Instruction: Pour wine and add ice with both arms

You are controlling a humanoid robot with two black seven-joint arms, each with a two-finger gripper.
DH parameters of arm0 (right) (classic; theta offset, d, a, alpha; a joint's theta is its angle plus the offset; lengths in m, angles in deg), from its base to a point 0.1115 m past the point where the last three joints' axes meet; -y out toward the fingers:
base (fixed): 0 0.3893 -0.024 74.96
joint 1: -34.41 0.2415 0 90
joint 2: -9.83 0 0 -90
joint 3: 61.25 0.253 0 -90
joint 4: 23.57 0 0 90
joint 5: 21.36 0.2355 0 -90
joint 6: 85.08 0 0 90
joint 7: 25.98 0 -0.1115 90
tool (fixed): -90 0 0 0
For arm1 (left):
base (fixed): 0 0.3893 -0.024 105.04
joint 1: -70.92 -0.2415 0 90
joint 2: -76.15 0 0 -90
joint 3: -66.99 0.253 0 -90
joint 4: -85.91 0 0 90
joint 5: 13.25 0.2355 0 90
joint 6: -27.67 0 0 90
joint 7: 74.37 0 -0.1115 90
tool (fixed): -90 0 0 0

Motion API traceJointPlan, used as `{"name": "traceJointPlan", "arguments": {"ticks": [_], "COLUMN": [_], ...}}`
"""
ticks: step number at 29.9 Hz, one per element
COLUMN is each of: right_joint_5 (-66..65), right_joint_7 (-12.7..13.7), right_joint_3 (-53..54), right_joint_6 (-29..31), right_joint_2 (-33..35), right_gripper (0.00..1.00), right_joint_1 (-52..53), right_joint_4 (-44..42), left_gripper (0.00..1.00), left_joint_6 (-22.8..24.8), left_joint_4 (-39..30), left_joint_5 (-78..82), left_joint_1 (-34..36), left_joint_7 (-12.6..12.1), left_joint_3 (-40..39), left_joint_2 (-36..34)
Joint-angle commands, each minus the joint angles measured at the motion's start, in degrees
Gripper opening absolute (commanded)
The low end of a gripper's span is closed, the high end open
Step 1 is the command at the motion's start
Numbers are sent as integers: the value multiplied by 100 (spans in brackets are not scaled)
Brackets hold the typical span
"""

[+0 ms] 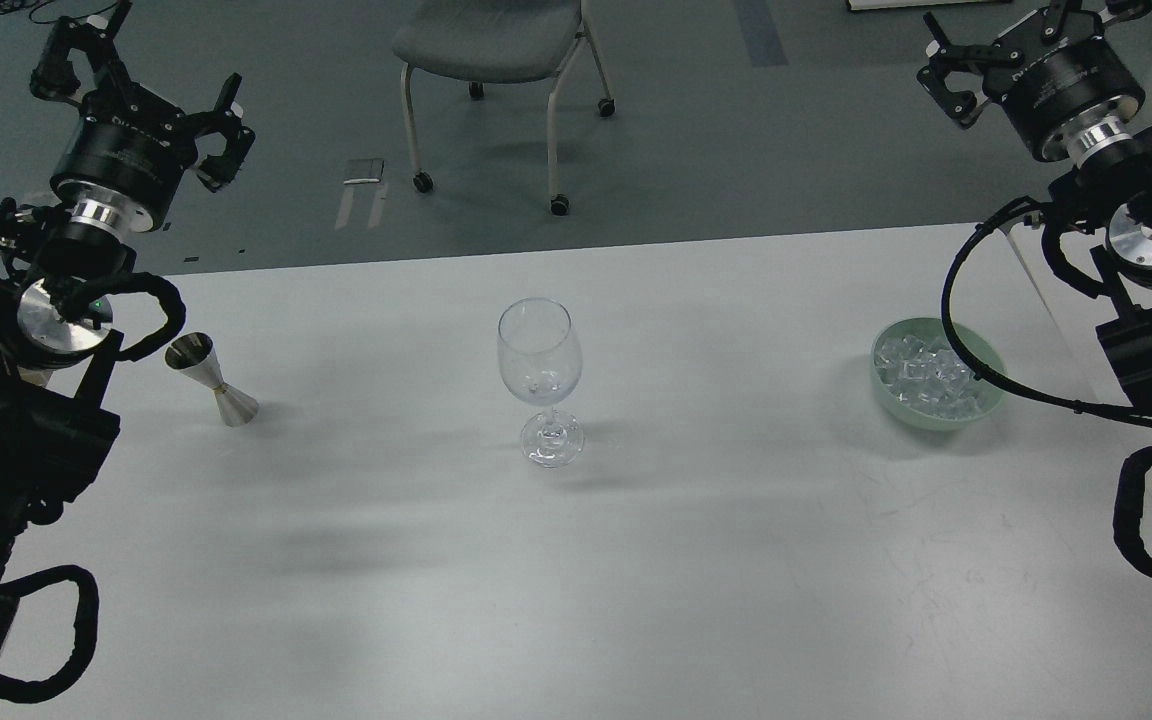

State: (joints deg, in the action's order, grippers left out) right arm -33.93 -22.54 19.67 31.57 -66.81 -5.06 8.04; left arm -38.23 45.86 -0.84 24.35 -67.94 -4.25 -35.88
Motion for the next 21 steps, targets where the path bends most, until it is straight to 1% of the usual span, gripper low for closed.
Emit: {"name": "traceJointPlan", "arguments": {"ticks": [1, 4, 11, 21], "right_joint_5": [0, 0, 0, 26], "right_joint_7": [-1, 7, 7, -28], "right_joint_3": [2, 2, -7, 20], "right_joint_6": [-2, -2, 33, 7], "right_joint_2": [-9, -9, -9, 0], "right_gripper": [100, 100, 100, 100], "right_joint_1": [1, 1, -17, 36], "right_joint_4": [3, 3, 47, 12], "left_gripper": [98, 98, 98, 98], "left_joint_6": [-46, -46, 24, -37], "left_joint_4": [42, 77, 104, 95], "left_joint_5": [-19, -19, -10, -10], "left_joint_1": [34, 130, 87, 166], "left_joint_7": [-1, -1, -10, -10], "left_joint_3": [5, 23, 93, 155], "left_joint_2": [50, 50, 147, 138]}}
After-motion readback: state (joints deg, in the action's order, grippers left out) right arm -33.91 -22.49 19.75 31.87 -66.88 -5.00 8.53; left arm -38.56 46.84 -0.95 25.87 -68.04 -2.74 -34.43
